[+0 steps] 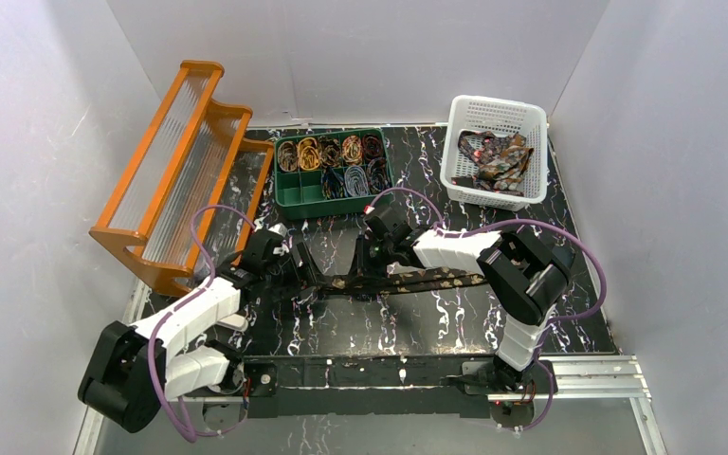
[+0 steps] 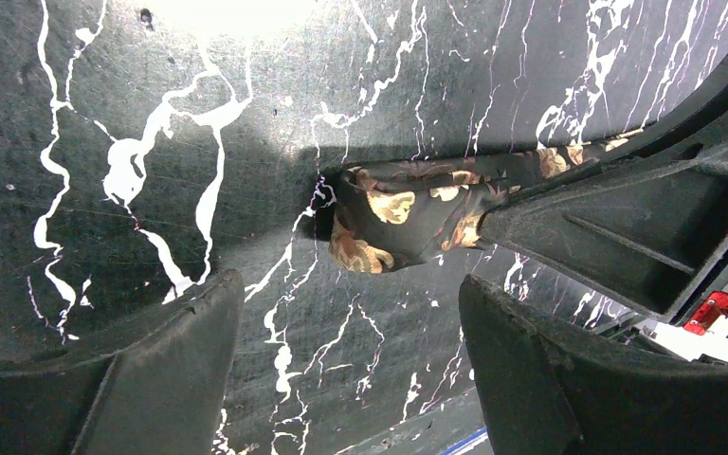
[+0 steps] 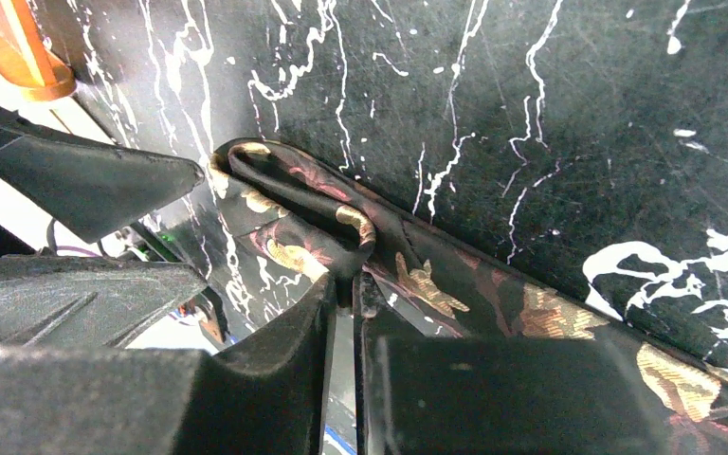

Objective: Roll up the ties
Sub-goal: Roll the tie at the center of the board.

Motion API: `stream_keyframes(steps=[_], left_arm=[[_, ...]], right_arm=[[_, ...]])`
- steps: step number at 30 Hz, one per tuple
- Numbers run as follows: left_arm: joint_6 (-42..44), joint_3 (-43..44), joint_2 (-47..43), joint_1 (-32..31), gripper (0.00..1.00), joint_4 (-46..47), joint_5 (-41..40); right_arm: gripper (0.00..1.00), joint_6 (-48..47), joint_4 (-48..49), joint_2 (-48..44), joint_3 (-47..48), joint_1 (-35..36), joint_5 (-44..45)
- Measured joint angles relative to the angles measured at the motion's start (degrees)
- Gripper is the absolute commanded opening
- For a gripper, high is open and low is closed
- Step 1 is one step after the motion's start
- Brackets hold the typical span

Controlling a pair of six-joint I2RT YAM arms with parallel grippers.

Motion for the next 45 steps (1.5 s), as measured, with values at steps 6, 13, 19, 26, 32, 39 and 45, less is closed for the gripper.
stream_keyframes(steps=[6, 13, 19, 26, 32, 39, 45], left_arm=[[0.0, -1.86, 0.87, 0.0, 0.8, 3.61, 1.16], [0.22, -3.82, 2.1, 0.0, 0.75, 8.52, 2.82], [0.85, -5.35, 2.8, 0.04, 0.66, 12.83, 4.07], [1.01, -6.88, 5.09, 0.04, 0.56, 18.73, 6.47], [1.07, -8.41, 7.06, 0.13, 0.4, 23.74, 6.99], [1.44, -9.73, 9.94, 0.31, 0.14, 28.46, 7.56], [2.29, -9.88, 10.97, 0.42, 0.13, 29.92, 8.07]], right_arm=[[0.17, -0.66, -1.95, 0.0, 0.0, -0.07, 0.33], [0.17, -2.38, -3.87, 0.04, 0.61, -0.07, 0.46], [0.17, -3.69, -5.33, 0.04, 2.16, -0.09, 1.18], [0.17, -4.74, -6.82, 1.42, 2.69, -0.2, 1.68], [0.19, -5.16, -6.97, 2.93, 3.02, -0.5, 1.25], [0.23, -5.7, -6.97, 3.04, 3.3, -0.5, 1.25], [0.29, -6.34, -7.04, 3.21, 3.76, -0.5, 1.22]])
